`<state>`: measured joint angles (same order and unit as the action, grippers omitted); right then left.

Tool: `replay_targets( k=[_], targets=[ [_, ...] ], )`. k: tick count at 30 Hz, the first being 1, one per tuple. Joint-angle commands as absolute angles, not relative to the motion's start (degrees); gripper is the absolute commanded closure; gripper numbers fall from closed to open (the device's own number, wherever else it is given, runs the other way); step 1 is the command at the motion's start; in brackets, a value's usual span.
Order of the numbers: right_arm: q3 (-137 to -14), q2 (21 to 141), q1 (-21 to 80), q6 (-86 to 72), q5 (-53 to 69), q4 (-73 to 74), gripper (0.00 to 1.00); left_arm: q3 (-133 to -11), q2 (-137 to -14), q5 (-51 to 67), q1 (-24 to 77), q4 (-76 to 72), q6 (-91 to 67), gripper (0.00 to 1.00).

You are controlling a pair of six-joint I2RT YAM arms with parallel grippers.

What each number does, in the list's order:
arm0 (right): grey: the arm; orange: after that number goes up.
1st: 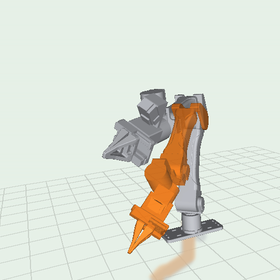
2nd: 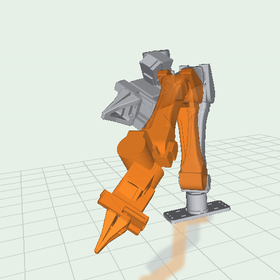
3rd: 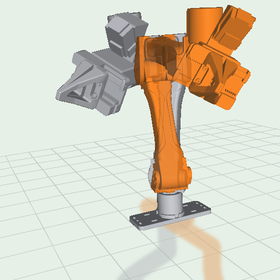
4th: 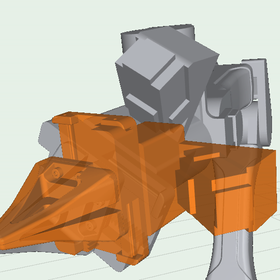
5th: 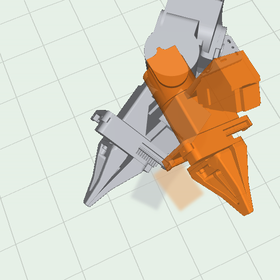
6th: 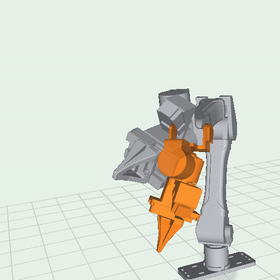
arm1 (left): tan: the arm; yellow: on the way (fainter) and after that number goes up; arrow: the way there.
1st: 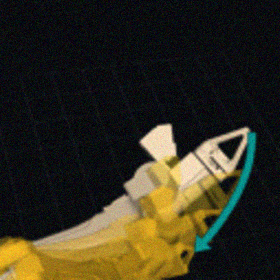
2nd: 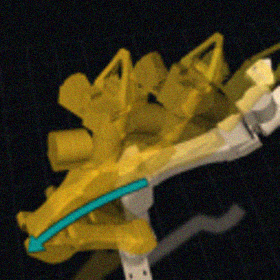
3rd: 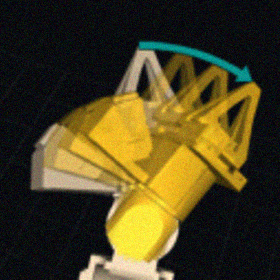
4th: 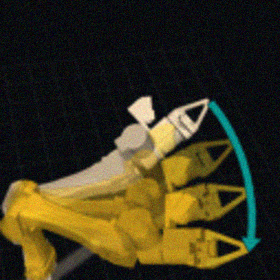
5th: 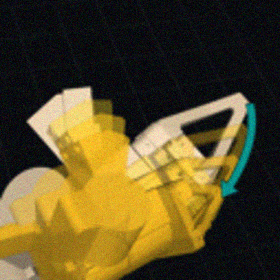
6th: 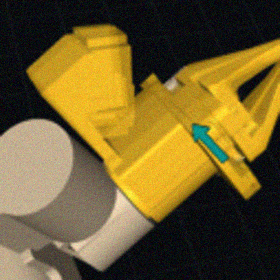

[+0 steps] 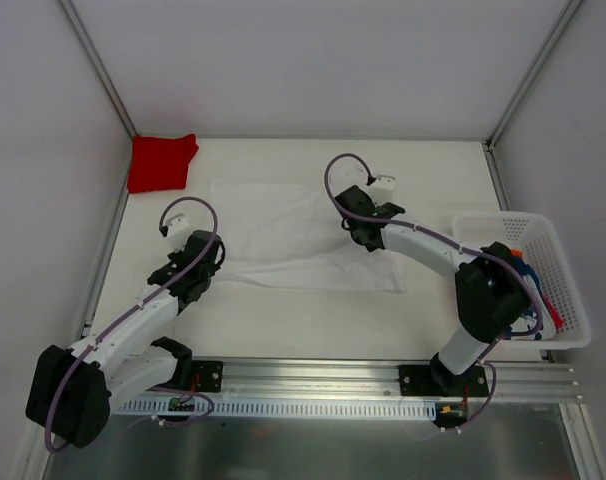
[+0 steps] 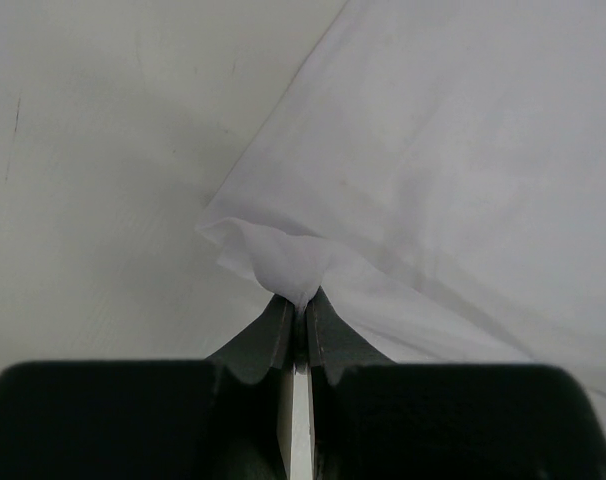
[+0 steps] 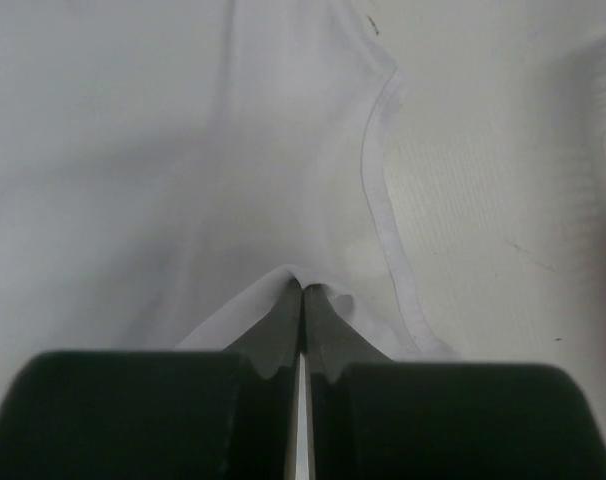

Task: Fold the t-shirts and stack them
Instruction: Fold the tshirt

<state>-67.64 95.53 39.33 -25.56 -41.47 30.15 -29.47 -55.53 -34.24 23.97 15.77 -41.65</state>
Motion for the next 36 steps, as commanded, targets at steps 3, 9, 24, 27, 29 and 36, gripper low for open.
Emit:
replay_targets(
  k=[3,9,24,27,29,36],
  targets=[
    [-71.98,96.42,37.53,-22.76,-41.75,29.44,1.0,-31.82,-57.39,-33.75,21.54,12.22,-38.24,1.0],
    [-72.86,97.82,35.77,-22.15,-40.43,28.56,1.0,-33.48,-61.08,-32.7,19.78,8.97,-37.36,1.0],
    [-76.55,101.34,32.61,-21.27,-38.67,27.6,1.0,-37.52,-72.06,-29.18,18.02,1.32,-33.93,1.0],
    [-77.08,102.13,31.99,-21.18,-38.32,27.51,1.0,-37.97,-72.77,-29.09,17.93,0.71,-33.23,1.0],
    [-77.17,102.65,31.64,-21.01,-38.15,27.33,0.99,-38.14,-72.95,-29.09,17.93,0.18,-33.05,1.0],
    [-78.13,103.88,30.85,-20.66,-37.62,27.07,1.0,-37.88,-74.18,-29.0,17.84,-1.32,-32.61,1.0]
  ],
)
